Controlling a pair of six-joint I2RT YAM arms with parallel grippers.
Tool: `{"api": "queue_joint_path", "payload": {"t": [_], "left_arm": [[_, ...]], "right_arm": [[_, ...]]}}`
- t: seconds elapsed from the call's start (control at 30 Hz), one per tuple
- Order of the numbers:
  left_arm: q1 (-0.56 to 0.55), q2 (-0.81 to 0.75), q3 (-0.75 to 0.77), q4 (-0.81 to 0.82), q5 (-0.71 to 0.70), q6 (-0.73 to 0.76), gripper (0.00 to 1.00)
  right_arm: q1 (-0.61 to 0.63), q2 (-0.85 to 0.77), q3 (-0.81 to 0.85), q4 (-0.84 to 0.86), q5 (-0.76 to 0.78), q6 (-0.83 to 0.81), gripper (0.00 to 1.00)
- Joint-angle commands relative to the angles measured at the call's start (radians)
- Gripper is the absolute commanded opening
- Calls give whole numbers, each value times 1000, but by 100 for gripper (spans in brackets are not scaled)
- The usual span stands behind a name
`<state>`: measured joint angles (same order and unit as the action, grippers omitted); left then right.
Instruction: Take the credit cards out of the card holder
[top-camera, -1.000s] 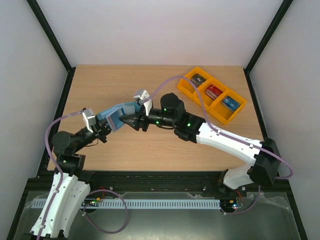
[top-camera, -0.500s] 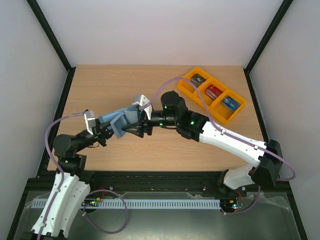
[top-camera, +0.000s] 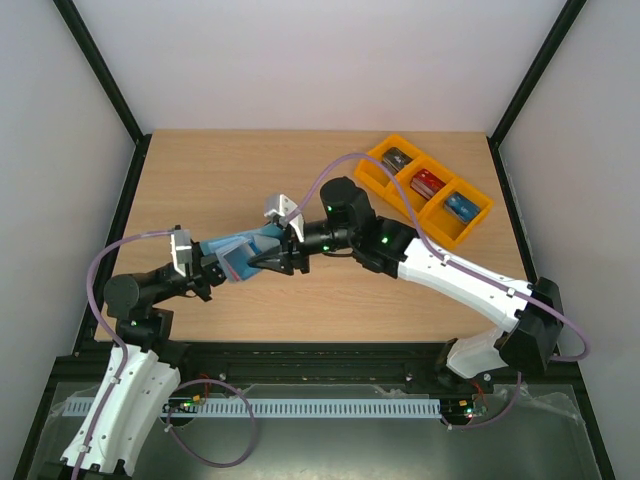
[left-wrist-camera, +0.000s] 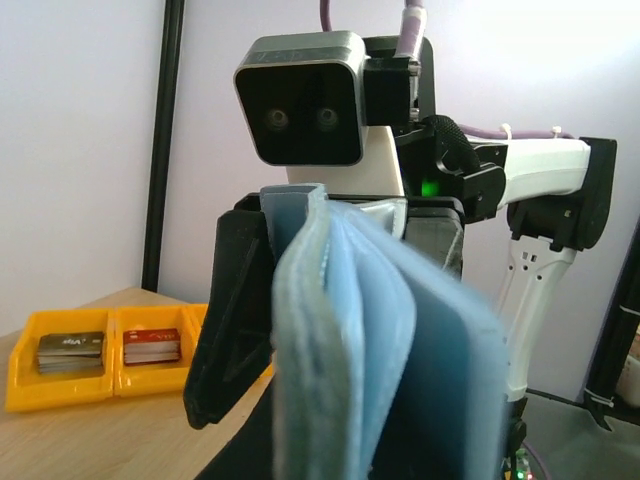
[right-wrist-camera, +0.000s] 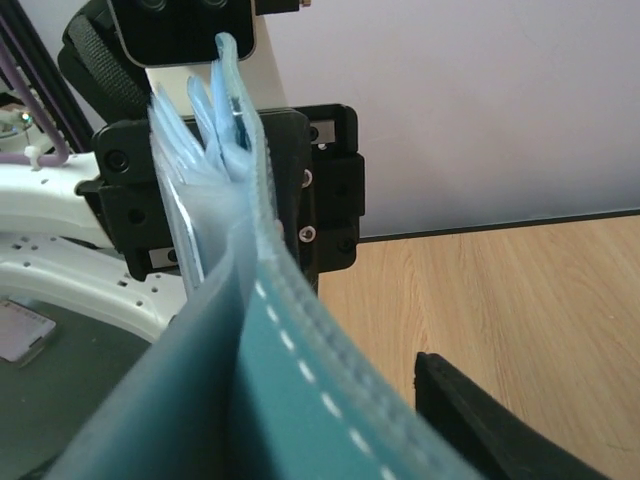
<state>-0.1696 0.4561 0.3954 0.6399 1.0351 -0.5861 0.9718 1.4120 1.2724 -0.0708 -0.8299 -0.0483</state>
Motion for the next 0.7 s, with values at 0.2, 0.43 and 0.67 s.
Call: {"api": "queue_joint_path", "payload": {"t": [0.2,0.43,0.67], "left_arm": [[-7,-7,-9,55,-21,-7,2],[1,-7,-20,22,-47,1,7],[11,4,-15,-9,-57,5,8]], "right_arm": [[-12,14,21,-3,-77,-7,25],[-53,5,11,-19,-95,6,7],[-84,10,38,-86,-107,-12,2]]}}
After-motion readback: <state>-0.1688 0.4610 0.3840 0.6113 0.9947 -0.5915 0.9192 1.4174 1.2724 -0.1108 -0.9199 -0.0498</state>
